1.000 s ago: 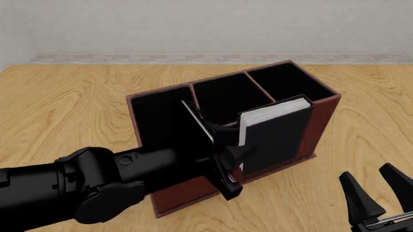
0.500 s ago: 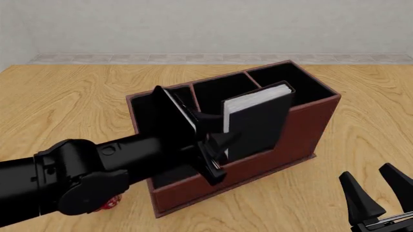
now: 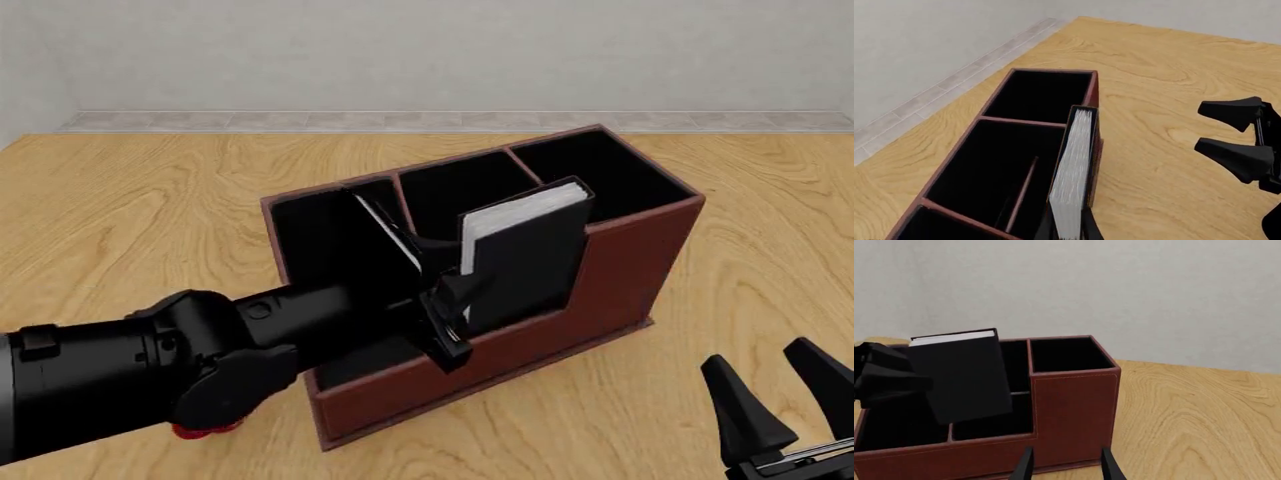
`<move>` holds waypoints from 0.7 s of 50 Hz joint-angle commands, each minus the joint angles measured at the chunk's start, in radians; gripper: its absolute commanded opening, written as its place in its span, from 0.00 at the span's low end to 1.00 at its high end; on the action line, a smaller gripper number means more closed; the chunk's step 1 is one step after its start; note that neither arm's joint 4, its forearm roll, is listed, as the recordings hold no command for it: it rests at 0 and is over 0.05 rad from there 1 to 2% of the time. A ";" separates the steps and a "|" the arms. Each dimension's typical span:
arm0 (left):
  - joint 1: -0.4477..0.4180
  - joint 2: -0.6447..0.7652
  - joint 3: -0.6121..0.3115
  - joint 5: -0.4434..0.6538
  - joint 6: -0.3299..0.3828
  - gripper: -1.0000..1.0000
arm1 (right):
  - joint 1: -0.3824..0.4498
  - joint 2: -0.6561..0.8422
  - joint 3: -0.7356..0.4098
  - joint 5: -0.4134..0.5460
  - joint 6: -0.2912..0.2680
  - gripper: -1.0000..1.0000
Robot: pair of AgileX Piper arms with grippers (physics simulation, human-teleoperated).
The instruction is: Pick up the book and place it in the back compartment of the caddy.
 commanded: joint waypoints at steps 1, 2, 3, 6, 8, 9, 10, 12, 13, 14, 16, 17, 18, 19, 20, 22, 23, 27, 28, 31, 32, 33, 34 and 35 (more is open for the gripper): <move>0.031 0.048 -0.017 -0.044 0.028 0.00 | 0.000 0.000 0.000 0.000 0.000 1.00; 0.033 0.055 -0.015 -0.050 0.026 0.00 | 0.000 0.000 0.000 0.000 0.000 1.00; 0.036 0.064 -0.013 -0.056 0.025 0.00 | 0.000 0.000 0.000 0.000 0.000 1.00; 0.041 0.082 -0.006 -0.070 0.023 0.00 | 0.000 0.000 0.000 0.000 0.000 1.00; 0.042 0.088 -0.004 -0.074 0.023 0.00 | 0.000 0.000 0.000 0.000 0.000 1.00; 0.044 0.091 -0.003 -0.076 0.023 0.00 | 0.000 0.000 0.000 0.000 0.000 1.00; 0.045 0.093 -0.003 -0.078 0.022 0.00 | 0.000 0.000 0.000 0.000 0.000 1.00; 0.049 0.099 -0.002 -0.081 0.021 0.00 | 0.000 0.000 0.000 0.000 0.000 1.00; 0.054 0.106 0.001 -0.089 0.020 0.00 | 0.000 0.000 0.000 0.000 0.000 1.00; 0.057 0.113 0.003 -0.096 0.019 0.00 | 0.000 0.000 0.000 0.000 0.000 1.00; 0.059 0.119 0.004 -0.099 0.021 0.00 | 0.000 0.001 0.000 0.000 0.000 1.00; 0.063 0.125 0.005 -0.105 0.021 0.00 | 0.000 0.000 0.000 0.000 0.000 1.00; 0.064 0.127 0.006 -0.107 0.021 0.00 | 0.000 0.000 0.000 0.000 0.000 1.00; 0.065 0.127 0.004 -0.105 0.020 0.00 | 0.000 0.000 0.000 0.000 0.000 1.00; 0.065 0.127 0.004 -0.105 0.020 0.00 | 0.000 0.000 0.000 0.000 0.000 1.00; 0.069 0.135 0.006 -0.112 0.022 0.00 | 0.000 0.001 0.000 0.000 0.000 1.00; 0.069 0.138 0.007 -0.115 0.024 0.00 | 0.000 0.001 0.000 0.000 0.000 1.00; 0.081 0.151 0.011 -0.131 0.020 0.00 | 0.000 0.000 0.000 0.000 0.000 1.00; 0.080 0.153 0.013 -0.134 0.020 0.00 | 0.000 0.000 0.000 0.000 -0.001 1.00; 0.079 0.160 0.020 -0.146 0.021 0.00 | 0.000 0.000 0.000 0.000 0.000 1.00; 0.079 0.162 0.021 -0.148 0.019 0.00 | 0.000 0.000 0.000 0.000 0.000 1.00; 0.080 0.166 0.021 -0.149 0.021 0.00 | 0.000 0.001 0.000 0.000 0.000 1.00; 0.081 0.168 0.020 -0.150 0.023 0.00 | 0.000 0.000 0.000 0.000 0.000 1.00; 0.084 0.169 0.020 -0.152 0.021 0.00 | 0.000 0.000 0.000 0.000 0.000 1.00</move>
